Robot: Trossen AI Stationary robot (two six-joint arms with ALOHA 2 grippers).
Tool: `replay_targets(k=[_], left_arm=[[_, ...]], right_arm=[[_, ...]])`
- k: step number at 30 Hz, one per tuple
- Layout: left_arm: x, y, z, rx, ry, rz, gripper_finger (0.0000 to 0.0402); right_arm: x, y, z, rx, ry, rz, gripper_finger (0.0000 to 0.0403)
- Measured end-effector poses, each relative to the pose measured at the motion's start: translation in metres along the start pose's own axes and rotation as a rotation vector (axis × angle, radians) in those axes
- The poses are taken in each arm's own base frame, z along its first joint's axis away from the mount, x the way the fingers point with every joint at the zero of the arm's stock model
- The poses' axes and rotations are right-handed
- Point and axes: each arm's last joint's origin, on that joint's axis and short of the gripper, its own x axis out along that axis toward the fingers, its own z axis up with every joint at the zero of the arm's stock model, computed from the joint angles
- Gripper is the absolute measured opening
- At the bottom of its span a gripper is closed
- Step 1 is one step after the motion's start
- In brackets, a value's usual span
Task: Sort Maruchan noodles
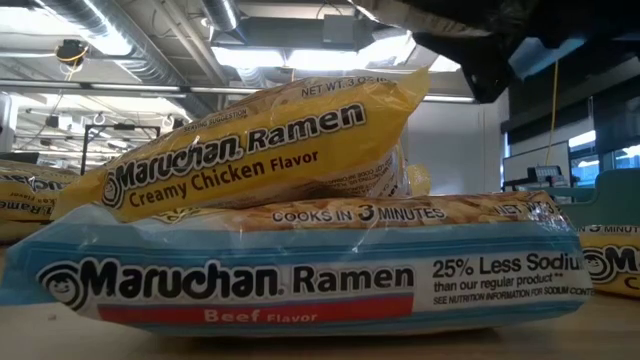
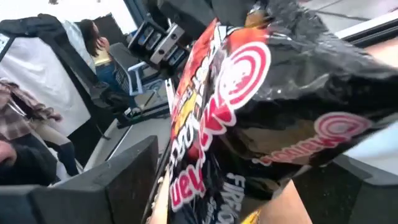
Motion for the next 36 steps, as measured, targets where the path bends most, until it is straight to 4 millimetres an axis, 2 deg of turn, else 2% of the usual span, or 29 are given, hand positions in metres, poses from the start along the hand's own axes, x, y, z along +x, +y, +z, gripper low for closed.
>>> replay_targets(k=[3,6,15,19,23,27,32,36], left_arm=[[0.0,0.0,0.0,0.006,0.0,0.0,0.0],[0.0,0.0,0.0,0.009,0.001,0.0,0.0],[-0.001,-0.003,-0.001,0.003,0.015,-0.011,0.0],[-0.003,-0.002,-0.001,-0.002,0.023,-0.014,0.0014],[-0.011,0.003,-0.001,-0.024,0.077,-0.026,0.005],[-0.034,0.013,-0.004,-0.023,0.21,-0.057,0.0077],[-0.064,0.026,-0.014,-0.044,0.412,-0.083,0.0081],[-0.075,0.025,-0.031,-0.05,0.446,-0.087,0.0079]], right_arm=[[0.0,0.002,0.004,-0.009,-0.038,0.015,0.0318],[0.0,0.002,0.005,-0.013,-0.05,0.011,0.0291],[0.0,0.0,0.004,-0.039,-0.056,-0.033,0.0144],[0.0,0.0,0.004,-0.067,-0.056,-0.04,0.0103],[0.0,0.0,0.004,-0.087,-0.055,-0.041,0.0095],[0.002,-0.003,0.006,-0.114,-0.056,-0.068,0.0102],[0.016,-0.014,0.019,-0.164,-0.001,-0.11,0.0097],[0.033,-0.028,0.039,-0.256,0.085,-0.182,0.0097]])
